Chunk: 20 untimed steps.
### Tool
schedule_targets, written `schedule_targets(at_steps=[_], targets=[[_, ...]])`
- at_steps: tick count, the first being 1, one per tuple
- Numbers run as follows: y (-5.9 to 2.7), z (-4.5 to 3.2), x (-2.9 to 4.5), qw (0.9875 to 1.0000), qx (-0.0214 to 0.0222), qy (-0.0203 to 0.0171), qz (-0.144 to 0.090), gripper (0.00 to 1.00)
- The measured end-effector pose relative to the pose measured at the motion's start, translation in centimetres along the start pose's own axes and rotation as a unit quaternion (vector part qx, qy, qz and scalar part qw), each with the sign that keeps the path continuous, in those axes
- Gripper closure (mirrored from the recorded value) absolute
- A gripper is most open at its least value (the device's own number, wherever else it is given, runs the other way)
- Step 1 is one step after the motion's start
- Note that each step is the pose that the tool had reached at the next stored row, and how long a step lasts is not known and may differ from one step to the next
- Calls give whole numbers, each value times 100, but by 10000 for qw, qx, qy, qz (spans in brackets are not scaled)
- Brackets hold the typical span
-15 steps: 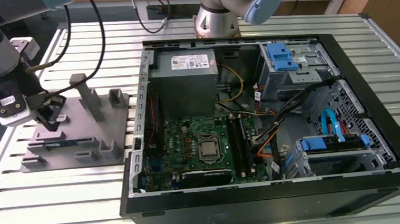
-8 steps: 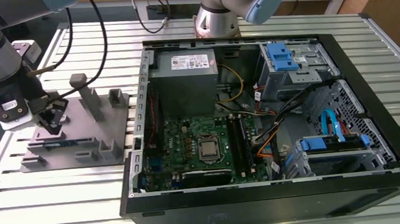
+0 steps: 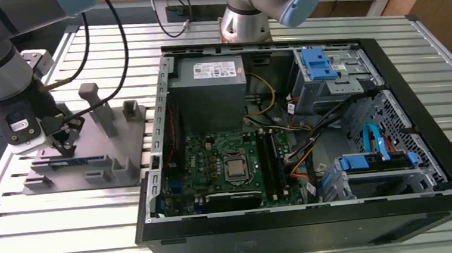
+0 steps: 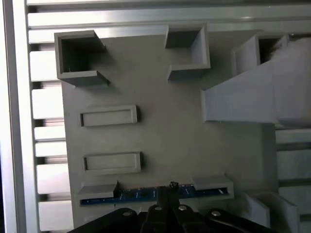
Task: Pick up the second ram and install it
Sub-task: 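Reach for the second ram, then pick up the second ram and move it above second insertion slot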
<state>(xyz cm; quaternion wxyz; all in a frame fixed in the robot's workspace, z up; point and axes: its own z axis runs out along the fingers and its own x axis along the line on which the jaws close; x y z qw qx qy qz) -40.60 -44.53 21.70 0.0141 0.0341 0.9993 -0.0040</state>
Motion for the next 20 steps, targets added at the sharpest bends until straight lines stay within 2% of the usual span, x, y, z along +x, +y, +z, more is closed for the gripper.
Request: schedule_targets(at_steps=[4,20], targets=[[-68,6,-13,10000,3,-1,-1,89],[-68,7,-14,10000,1,-1,-8,89]])
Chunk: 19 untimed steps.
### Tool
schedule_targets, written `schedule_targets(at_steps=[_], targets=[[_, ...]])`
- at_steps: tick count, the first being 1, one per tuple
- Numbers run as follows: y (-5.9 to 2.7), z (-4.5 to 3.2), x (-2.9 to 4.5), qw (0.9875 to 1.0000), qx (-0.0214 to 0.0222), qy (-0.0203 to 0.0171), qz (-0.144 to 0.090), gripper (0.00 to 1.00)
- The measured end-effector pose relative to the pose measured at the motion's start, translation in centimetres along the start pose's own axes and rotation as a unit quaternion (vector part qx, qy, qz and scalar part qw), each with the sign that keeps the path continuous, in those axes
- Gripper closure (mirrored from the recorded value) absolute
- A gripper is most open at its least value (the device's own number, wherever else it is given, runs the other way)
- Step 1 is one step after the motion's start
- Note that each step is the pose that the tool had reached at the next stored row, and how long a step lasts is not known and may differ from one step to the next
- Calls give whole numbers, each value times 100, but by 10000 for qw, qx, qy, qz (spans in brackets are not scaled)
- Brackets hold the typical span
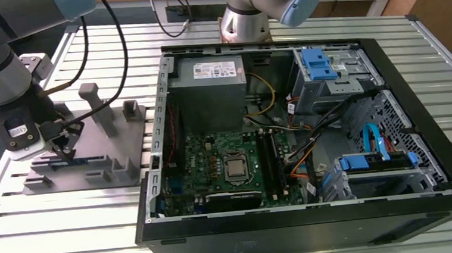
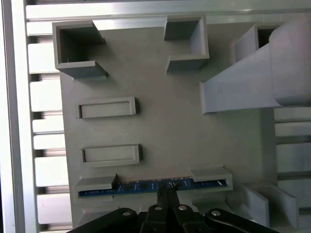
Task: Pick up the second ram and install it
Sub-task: 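Pick up the second ram and move it above second insertion slot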
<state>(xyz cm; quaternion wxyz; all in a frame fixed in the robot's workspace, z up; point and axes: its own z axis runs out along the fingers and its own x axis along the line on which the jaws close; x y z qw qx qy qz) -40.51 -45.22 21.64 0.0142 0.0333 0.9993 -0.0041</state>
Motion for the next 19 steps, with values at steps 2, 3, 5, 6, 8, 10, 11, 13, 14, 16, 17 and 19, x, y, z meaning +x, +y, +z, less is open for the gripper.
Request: schedule_targets(at_steps=[2,3,5,6,8,10,11,13,14,16,17,19], targets=[[0,0,0,10000,-1,0,-39,89],[0,0,0,10000,-2,-1,-88,89],[0,0,0,9998,-6,-1,-215,89],[0,0,0,9996,-8,-2,-290,89],[0,0,0,9990,-13,-3,-455,89],[0,0,0,9982,-17,-4,-607,89],[0,0,0,9977,-19,-5,-684,89],[0,0,0,9966,-23,-6,-830,89],[0,0,0,9960,-25,-6,-897,89],[0,0,0,9948,-29,-7,-1017,89],[0,0,0,9943,-30,-7,-1068,89],[0,0,0,9932,-33,-8,-1164,89]])
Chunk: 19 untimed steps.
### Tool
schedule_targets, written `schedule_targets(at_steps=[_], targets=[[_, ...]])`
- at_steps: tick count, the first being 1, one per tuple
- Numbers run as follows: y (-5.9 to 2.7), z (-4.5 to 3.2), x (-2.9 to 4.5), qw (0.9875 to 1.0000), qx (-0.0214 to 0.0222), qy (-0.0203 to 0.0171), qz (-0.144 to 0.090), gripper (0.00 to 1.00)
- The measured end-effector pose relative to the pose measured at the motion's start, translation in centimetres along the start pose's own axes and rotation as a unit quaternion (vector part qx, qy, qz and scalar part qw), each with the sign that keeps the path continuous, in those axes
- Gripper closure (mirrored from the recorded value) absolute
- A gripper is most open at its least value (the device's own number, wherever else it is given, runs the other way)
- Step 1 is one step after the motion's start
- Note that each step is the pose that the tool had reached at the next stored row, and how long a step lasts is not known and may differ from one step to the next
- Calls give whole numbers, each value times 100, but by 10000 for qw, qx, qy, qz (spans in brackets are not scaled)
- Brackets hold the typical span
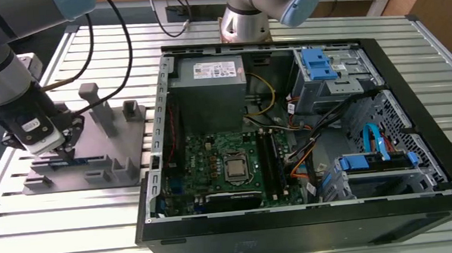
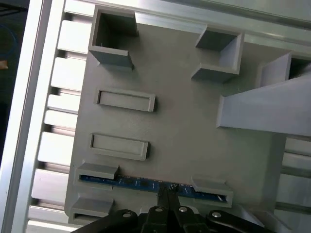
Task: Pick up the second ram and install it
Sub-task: 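Pick up the second ram and move it above second insertion slot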
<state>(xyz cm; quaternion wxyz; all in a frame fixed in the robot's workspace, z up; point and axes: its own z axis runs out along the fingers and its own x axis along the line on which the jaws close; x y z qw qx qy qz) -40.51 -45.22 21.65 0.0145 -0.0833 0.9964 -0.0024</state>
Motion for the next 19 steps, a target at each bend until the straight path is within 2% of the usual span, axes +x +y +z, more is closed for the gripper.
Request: schedule_targets(at_steps=[5,10,15,19], targets=[[0,0,0,9997,-7,-1,-246,89],[0,0,0,9988,-14,-3,-498,89],[0,0,0,9972,-21,-5,-747,89],[0,0,0,9954,-27,-6,-956,89]])
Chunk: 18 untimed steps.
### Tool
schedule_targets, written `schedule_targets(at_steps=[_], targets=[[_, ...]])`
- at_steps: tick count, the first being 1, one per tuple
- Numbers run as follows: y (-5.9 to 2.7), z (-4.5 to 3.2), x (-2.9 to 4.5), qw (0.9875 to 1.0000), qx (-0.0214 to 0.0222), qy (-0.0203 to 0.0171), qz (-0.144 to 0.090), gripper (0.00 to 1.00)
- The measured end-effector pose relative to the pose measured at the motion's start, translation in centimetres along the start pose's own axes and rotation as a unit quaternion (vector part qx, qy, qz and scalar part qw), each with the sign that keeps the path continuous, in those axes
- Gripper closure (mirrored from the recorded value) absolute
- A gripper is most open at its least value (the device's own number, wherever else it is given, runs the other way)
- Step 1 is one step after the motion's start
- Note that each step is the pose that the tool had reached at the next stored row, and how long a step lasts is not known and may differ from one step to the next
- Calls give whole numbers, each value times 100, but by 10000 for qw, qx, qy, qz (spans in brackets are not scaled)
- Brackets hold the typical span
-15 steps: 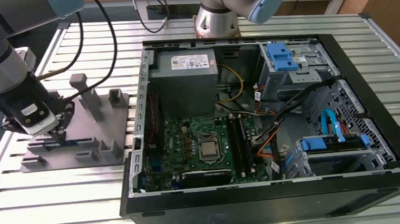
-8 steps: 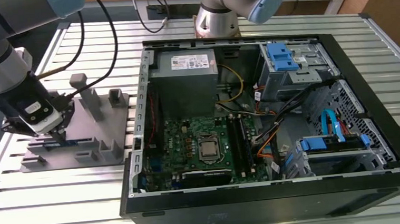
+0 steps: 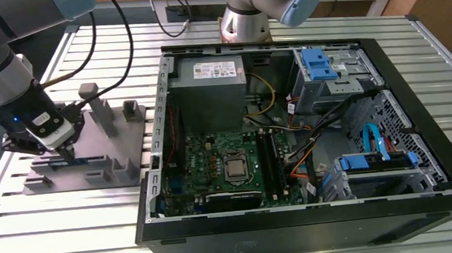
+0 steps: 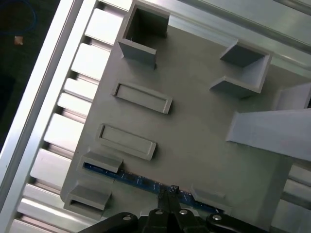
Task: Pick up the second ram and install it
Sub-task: 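Pick up the second ram and move it above second insertion slot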
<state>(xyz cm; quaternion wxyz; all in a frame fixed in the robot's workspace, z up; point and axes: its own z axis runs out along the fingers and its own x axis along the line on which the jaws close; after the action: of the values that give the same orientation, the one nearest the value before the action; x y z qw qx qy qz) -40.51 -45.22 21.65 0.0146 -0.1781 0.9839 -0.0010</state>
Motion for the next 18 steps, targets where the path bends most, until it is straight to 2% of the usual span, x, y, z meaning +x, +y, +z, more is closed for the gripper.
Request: schedule_targets(at_steps=[9,14,18], targets=[[0,0,0,9989,-13,-4,-463,89],[0,1,0,9974,-21,-6,-719,89],[0,0,0,9957,-26,-7,-929,89]])
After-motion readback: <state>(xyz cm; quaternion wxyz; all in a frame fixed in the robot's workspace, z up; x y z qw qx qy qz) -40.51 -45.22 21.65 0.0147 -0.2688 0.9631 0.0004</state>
